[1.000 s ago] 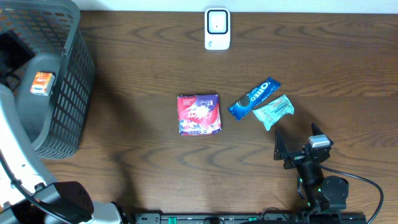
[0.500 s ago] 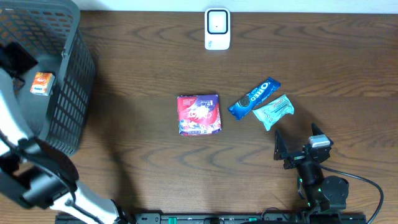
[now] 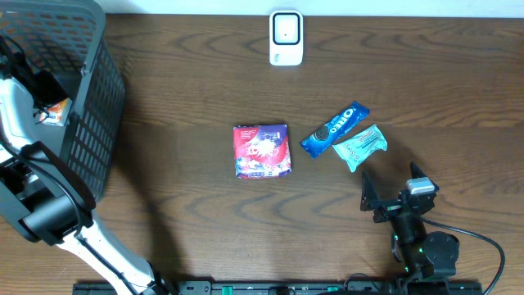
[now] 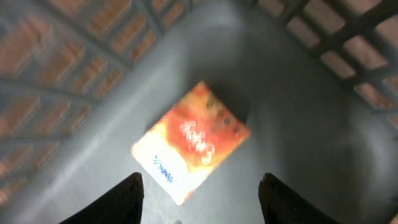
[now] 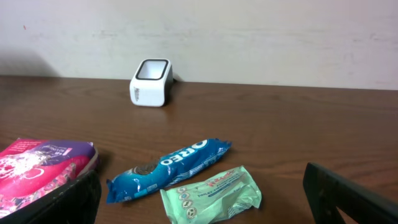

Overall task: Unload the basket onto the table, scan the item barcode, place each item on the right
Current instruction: 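Move the left gripper back down into the basket, then grasp the small orange snack box in the basket with the left gripper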

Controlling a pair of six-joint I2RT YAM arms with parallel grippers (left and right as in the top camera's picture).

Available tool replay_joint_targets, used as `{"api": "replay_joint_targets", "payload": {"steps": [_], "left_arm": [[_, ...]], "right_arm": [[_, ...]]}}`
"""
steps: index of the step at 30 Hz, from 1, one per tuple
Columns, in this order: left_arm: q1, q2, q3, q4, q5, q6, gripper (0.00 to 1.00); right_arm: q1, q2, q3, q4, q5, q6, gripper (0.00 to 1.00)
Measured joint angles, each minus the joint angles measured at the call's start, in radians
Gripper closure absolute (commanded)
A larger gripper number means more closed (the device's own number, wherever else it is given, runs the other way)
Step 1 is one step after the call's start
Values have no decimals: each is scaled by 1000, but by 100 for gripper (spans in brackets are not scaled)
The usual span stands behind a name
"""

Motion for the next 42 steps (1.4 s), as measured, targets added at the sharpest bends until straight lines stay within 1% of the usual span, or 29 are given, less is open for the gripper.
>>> {"api": "replay_joint_targets", "payload": {"steps": [5, 8, 9, 12, 16, 17, 19, 20, 25, 32, 36, 39, 42], "left_arm": [[0, 4, 0, 36, -1, 77, 40], [0, 29, 0, 46, -1, 104, 40], [0, 43, 0, 48, -2, 108, 41], [0, 89, 0, 54, -1, 121, 52], [0, 135, 0, 79, -3, 134, 70], [0, 135, 0, 86, -2, 132, 71], [0, 135, 0, 96, -2, 134, 81], [0, 135, 0, 96, -2, 137, 92], [0, 135, 0, 98, -1, 124, 93], [0, 103, -1, 79, 16, -8, 93], [1, -12, -8, 85, 132, -73, 92], [1, -169, -8, 121, 261, -136, 93], [1, -343, -8, 159, 397, -230, 93]], "right_arm": [[0, 0, 0, 0, 0, 0, 1], [0, 0, 0, 0, 0, 0, 1], [0, 0, 0, 0, 0, 0, 1], [0, 0, 0, 0, 0, 0, 1], [0, 0, 0, 0, 0, 0, 1], [0, 0, 0, 0, 0, 0, 1], [0, 0, 0, 0, 0, 0, 1], [0, 0, 0, 0, 0, 0, 1], [0, 0, 0, 0, 0, 0, 1], [0, 0, 0, 0, 0, 0, 1], [0, 0, 0, 0, 0, 0, 1], [0, 0, 0, 0, 0, 0, 1], [0, 0, 0, 0, 0, 0, 1]]}}
